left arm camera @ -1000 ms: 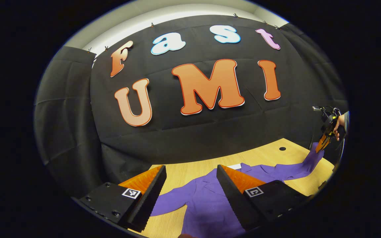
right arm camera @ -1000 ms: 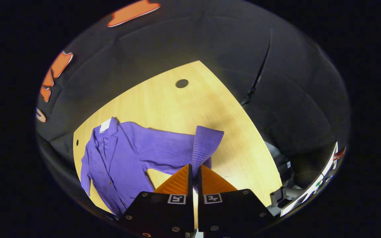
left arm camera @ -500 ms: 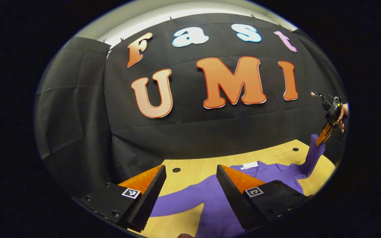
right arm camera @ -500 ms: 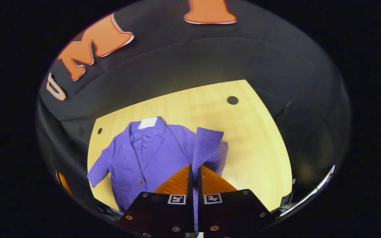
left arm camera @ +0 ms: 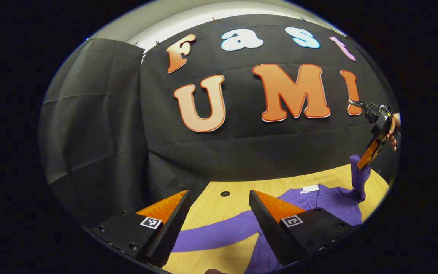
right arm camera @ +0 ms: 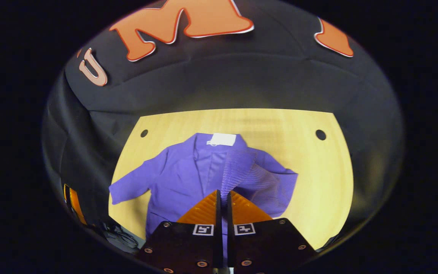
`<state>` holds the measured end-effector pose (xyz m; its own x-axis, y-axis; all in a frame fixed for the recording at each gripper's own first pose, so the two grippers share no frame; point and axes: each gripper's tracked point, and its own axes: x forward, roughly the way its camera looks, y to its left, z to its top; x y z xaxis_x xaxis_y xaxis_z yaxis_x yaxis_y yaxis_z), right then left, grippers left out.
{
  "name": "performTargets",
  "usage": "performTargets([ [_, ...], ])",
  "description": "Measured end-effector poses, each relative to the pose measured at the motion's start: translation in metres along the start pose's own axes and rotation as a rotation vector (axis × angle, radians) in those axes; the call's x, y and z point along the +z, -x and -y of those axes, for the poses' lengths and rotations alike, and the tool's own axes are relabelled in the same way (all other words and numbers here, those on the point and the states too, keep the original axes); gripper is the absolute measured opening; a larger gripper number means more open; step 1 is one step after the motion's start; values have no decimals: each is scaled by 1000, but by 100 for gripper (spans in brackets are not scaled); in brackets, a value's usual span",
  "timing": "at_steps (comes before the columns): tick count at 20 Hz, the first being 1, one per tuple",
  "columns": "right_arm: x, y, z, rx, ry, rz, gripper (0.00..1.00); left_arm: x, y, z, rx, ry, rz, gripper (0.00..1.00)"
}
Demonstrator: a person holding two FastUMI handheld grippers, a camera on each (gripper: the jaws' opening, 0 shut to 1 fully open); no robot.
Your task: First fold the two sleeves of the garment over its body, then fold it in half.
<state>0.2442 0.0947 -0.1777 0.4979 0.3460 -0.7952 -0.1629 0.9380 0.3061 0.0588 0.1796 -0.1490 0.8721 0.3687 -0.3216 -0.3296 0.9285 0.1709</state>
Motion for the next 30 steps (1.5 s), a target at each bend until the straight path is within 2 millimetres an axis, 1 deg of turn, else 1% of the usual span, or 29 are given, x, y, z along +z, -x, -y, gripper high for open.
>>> performTargets([
  [3, 6, -17, -36, 40, 35, -14, 5, -2, -2, -25, 49, 21, -8, 98],
  [5, 12, -25, -59, 64, 55, -17, 5, -9, -4, -40, 76, 22, -19, 98],
  [7, 12, -33, -85, 91, 80, -27, 5, -16, -6, -51, 96, 28, -34, 98],
  [9, 9, -46, -105, 105, 85, -48, 5, -18, -8, -57, 104, 32, -40, 98],
  [10, 4, -50, -111, 114, 82, -60, 5, -22, -10, -58, 106, 31, -44, 98],
  [12, -1, -55, -131, 151, 68, -77, 5, -24, -15, -61, 111, 31, -48, 98],
  [13, -2, -55, -143, 184, 56, -76, 7, -25, -16, -62, 111, 31, -53, 98],
  [14, -1, -51, -154, 220, 51, -67, 10, -28, -19, -64, 115, 31, -59, 99],
  [15, 3, -49, -161, 243, 46, -47, 17, -30, -19, -66, 115, 31, -67, 98],
  [16, 8, -43, -162, 256, 41, -25, 24, -32, -21, -68, 116, 32, -74, 99],
  [17, 14, -39, -161, 258, 35, 0, 36, -34, -23, -68, 114, 32, -79, 99],
  [18, 18, -33, -160, 256, 34, 33, 30, -34, -26, -68, 114, 33, -80, 98],
  [19, 26, -24, -157, 253, 35, 75, 60, -35, -27, -69, 110, 34, -83, 98],
  [20, 34, -14, -152, 249, 39, 118, 65, -35, -30, -69, 105, 34, -87, 99],
  [21, 42, -5, -144, 238, 44, 162, 64, -38, -33, -69, 95, 33, -100, 99],
  [22, 47, 6, -137, 223, 48, 210, 68, -41, -37, -71, 90, 33, -113, 98],
  [23, 53, 15, -129, 205, 52, 255, 80, -46, -40, -73, 87, 41, -129, 98],
  [24, 57, 26, -121, 184, 53, 300, 83, -52, -44, -74, 83, 52, -151, 98],
  [25, 60, 36, -113, 170, 48, 343, 90, -60, -49, -78, 83, 57, -184, 98],
  [27, 65, 55, -101, 155, 41, 429, 95, -75, -60, -90, 94, 66, -241, 98],
  [29, 59, 69, -83, 98, 66, 482, 95, -94, -67, -101, 98, 88, -314, 98],
  [30, 53, 74, -70, 56, 85, 504, 95, -107, -72, -107, 98, 99, -353, 98],
])
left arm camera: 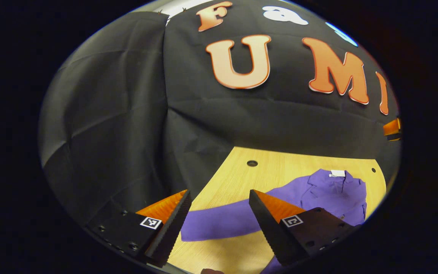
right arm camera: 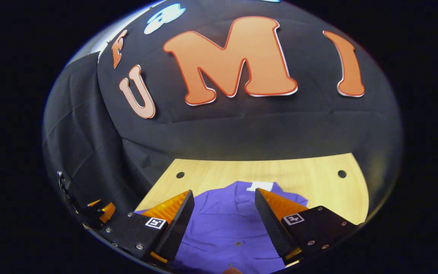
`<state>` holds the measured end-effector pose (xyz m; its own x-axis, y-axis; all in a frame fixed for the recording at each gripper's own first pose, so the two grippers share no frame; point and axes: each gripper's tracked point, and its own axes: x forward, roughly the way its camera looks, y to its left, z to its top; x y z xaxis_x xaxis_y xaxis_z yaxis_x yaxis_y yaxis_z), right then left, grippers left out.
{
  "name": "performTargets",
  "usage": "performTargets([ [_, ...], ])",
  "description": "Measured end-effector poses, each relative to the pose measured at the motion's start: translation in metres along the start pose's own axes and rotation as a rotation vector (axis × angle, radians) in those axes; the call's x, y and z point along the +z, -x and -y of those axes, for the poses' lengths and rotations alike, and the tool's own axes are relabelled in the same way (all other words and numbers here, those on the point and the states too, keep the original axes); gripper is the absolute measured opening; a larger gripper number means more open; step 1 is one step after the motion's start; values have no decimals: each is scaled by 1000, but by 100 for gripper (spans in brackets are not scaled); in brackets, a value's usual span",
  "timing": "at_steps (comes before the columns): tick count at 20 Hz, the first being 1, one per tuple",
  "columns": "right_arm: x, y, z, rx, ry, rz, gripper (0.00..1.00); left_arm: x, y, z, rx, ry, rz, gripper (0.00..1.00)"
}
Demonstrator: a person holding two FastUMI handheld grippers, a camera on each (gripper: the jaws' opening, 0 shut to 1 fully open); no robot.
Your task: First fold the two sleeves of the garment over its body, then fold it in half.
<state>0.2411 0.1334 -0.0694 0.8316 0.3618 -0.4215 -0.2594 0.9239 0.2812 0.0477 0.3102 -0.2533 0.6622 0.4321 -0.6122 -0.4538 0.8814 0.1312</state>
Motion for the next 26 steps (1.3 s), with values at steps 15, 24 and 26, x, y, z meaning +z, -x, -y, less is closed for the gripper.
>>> performTargets([
  [15, -21, 88, 47, -276, 98, 183, 95, -119, -97, -33, -97, 160, -570, 99],
  [24, -41, 100, 55, -303, 138, 119, 95, -195, -118, -62, -59, 237, -871, 96],
  [26, -43, 98, 59, -295, 134, 102, 95, -203, -120, -64, -40, 246, -897, 98],
])
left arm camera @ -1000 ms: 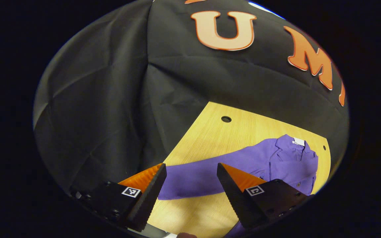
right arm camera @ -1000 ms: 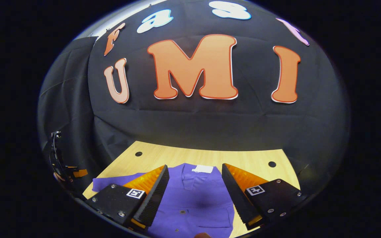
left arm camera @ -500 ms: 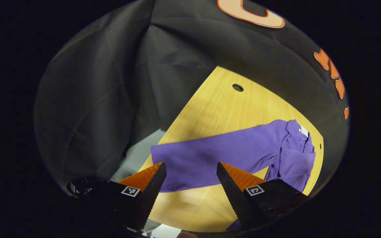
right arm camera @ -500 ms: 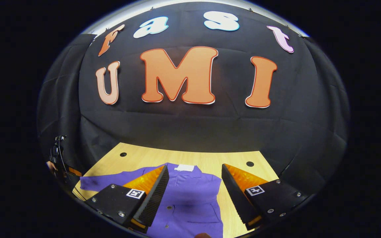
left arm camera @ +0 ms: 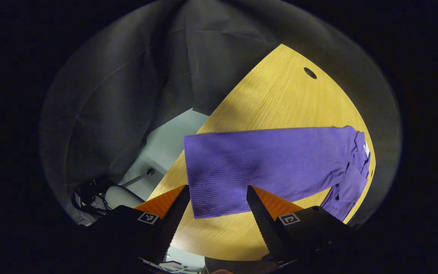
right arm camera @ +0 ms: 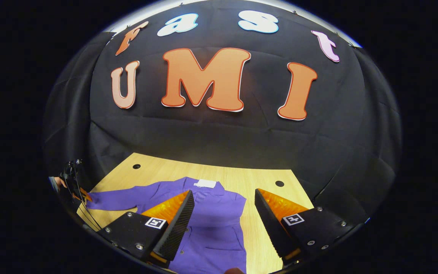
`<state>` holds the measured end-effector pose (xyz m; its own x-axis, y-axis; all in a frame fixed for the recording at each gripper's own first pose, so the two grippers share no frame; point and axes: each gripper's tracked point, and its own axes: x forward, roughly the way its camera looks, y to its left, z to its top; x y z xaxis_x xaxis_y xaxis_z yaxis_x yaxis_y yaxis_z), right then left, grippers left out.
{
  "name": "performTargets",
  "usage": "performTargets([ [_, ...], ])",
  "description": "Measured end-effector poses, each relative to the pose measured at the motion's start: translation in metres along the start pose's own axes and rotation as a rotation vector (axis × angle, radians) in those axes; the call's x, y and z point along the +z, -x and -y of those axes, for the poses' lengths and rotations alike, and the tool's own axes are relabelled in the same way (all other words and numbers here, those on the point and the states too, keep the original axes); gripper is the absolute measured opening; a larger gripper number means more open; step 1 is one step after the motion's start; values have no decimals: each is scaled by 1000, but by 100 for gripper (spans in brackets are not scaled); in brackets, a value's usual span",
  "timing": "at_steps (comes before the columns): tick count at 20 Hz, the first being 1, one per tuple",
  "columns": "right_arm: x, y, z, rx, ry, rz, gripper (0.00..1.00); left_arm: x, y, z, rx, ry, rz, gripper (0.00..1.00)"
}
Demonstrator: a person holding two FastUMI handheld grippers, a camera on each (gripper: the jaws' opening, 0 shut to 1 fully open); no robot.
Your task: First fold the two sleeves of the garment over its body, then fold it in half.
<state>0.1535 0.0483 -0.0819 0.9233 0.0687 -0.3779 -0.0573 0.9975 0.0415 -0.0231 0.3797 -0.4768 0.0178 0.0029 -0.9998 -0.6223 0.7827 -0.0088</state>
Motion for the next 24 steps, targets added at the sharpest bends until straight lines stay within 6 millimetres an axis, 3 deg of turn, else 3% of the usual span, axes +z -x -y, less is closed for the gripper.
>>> performTargets([
  [8, -11, -5, 14, 3, -28, -31, 95, -1, -16, -9, 93, 6, -65, 96],
  [20, -23, -12, 1, 32, -34, -60, 96, 2, -20, 3, 104, -69, -113, 91],
  [22, -24, -10, 0, 33, -26, -60, 95, 2, -19, 13, 99, -76, -122, 80],
  [23, -24, -11, 0, 32, -24, -64, 96, 3, -21, 19, 96, -89, -121, 64],
  [24, -25, -9, 1, 32, -24, -65, 95, 2, -21, 23, 94, -94, -120, 59],
])
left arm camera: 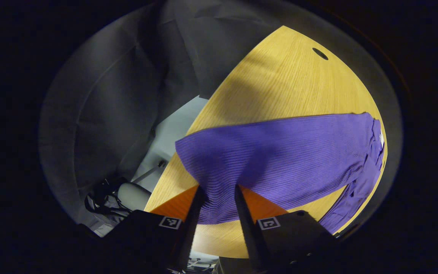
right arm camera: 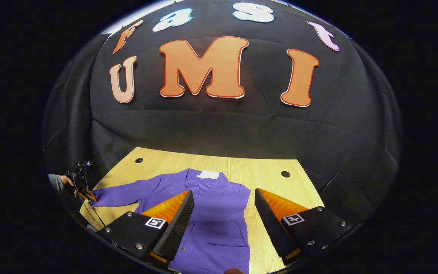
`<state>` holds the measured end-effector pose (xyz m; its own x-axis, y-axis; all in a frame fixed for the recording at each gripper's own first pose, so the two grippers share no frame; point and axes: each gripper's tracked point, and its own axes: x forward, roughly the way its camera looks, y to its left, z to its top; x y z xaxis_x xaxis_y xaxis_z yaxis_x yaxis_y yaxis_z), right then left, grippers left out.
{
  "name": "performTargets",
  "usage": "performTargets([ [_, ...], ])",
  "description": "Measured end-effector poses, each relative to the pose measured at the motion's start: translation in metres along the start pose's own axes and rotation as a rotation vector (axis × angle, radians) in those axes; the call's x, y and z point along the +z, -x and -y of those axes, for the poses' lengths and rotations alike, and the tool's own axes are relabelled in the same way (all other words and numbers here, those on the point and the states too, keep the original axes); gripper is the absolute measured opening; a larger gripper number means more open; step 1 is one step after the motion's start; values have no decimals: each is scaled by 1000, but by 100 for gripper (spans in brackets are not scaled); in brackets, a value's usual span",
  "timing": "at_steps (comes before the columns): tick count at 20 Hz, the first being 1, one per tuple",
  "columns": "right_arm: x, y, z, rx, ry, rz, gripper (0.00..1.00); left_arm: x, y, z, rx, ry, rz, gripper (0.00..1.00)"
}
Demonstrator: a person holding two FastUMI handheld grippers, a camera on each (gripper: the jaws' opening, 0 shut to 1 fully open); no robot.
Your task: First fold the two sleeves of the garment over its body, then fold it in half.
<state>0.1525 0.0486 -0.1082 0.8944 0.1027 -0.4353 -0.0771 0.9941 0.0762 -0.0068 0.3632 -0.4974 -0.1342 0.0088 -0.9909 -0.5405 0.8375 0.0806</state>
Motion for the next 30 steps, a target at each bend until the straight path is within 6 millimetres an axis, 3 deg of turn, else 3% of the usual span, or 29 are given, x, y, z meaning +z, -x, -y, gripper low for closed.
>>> performTargets([
  [1, -1, 2, 0, 2, 2, 0, 95, 1, 0, 5, -4, 0, 1, 45],
  [2, -2, 3, 1, 0, 6, 1, 95, 1, 0, 10, -5, -7, 2, 40],
  [3, -2, 4, 2, -2, 11, -1, 95, 2, 0, 13, 4, -23, 4, 23],
  [9, -4, 10, 12, -11, -1, -1, 95, 1, -2, 15, 18, -75, 33, 12],
  [13, -5, 14, 22, -10, -15, 4, 96, 3, 16, 27, 0, -84, 80, 10],
  [22, 5, 31, 46, -28, -56, 81, 95, 6, 93, 131, -69, -310, 238, 10],
  [27, 1, 45, 59, -44, -61, 116, 95, 6, 138, 211, -128, -436, 301, 10],
  [30, -8, 52, 65, -48, -68, 119, 95, 0, 158, 270, -183, -495, 329, 10],
])
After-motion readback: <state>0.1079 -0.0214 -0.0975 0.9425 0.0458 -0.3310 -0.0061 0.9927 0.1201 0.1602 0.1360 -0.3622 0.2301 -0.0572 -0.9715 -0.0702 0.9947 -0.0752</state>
